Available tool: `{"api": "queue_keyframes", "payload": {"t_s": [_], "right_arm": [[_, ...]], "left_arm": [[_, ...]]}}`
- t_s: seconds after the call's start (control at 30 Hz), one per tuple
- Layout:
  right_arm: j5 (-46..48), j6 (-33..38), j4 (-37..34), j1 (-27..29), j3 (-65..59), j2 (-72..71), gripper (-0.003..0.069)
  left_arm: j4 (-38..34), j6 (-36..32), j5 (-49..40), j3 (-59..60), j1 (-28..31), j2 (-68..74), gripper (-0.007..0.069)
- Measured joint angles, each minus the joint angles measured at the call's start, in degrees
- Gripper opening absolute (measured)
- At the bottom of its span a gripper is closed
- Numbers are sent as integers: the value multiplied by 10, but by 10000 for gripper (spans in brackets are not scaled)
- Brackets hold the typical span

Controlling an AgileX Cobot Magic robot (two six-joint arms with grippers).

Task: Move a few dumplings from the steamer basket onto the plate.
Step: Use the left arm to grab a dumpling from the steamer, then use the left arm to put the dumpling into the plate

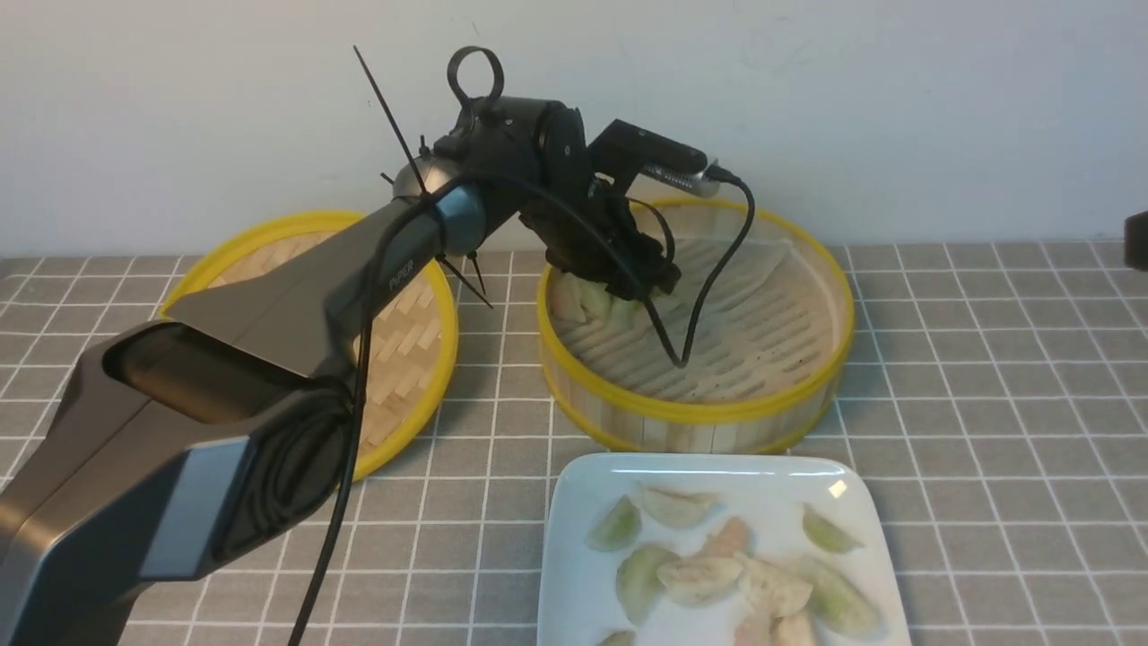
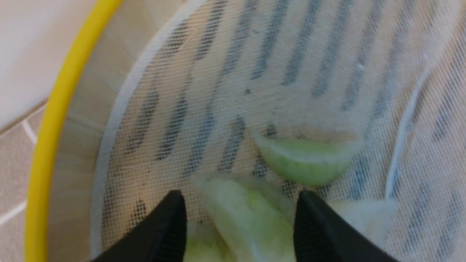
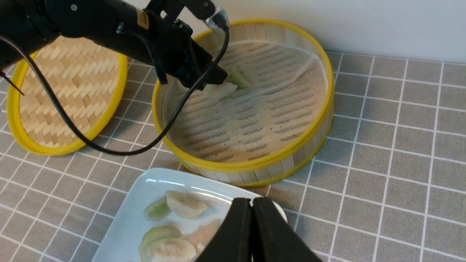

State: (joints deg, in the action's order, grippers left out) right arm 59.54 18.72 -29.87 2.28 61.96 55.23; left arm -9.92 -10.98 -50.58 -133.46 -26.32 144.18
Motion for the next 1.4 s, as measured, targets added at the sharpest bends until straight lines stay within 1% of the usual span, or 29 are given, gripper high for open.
{"api": "queue_keyframes", "payload": {"t_s": [0.1,0.2,0.3,0.37,0.5,0.57,0.63,0.67,0.7,0.8,0.93,1.03,1.1,1.17,1.27,1.3,1.37,1.4], "right_arm": [[3,0,0,0,0,0,-10],[3,0,0,0,0,0,-10],[5,0,-1,0,0,0,-10],[7,0,-1,0,0,0,-10],[11,0,-1,0,0,0,-10],[12,0,-1,0,0,0,-10],[12,0,-1,0,0,0,-10],[12,0,-1,0,0,0,-10],[12,0,-1,0,0,0,-10],[12,0,-1,0,0,0,-10],[12,0,-1,0,0,0,-10],[12,0,-2,0,0,0,-10],[12,0,-2,0,0,0,-10],[12,0,-2,0,0,0,-10],[12,0,-2,0,0,0,-10],[12,0,-2,0,0,0,-10],[12,0,-2,0,0,0,-10],[12,0,-2,0,0,0,-10]], "left_arm": [[4,1,-7,-1,-5,0,344],[16,-13,-24,-3,-13,0,333],[37,-15,-49,-4,-30,-1,267],[43,-15,-57,-4,-37,-2,242],[49,-15,-62,-8,-47,-2,225],[45,-15,-84,-21,-56,-1,219],[31,-15,-121,-44,-62,3,187],[25,-15,-141,-59,-65,6,184],[25,-15,-141,-63,-66,6,184],[15,-13,-194,-124,-68,10,184],[8,-11,-203,-200,-64,5,184],[-4,-3,-207,-208,-62,-19,184],[-11,3,-209,-195,-62,-39,184],[-19,5,-210,-141,-62,-92,184],[-26,11,-210,-30,-62,-170,184],[-31,17,-210,31,-62,-204,184],[-38,21,-210,76,-62,-231,184],[-52,24,-209,142,-62,-268,183]]}}
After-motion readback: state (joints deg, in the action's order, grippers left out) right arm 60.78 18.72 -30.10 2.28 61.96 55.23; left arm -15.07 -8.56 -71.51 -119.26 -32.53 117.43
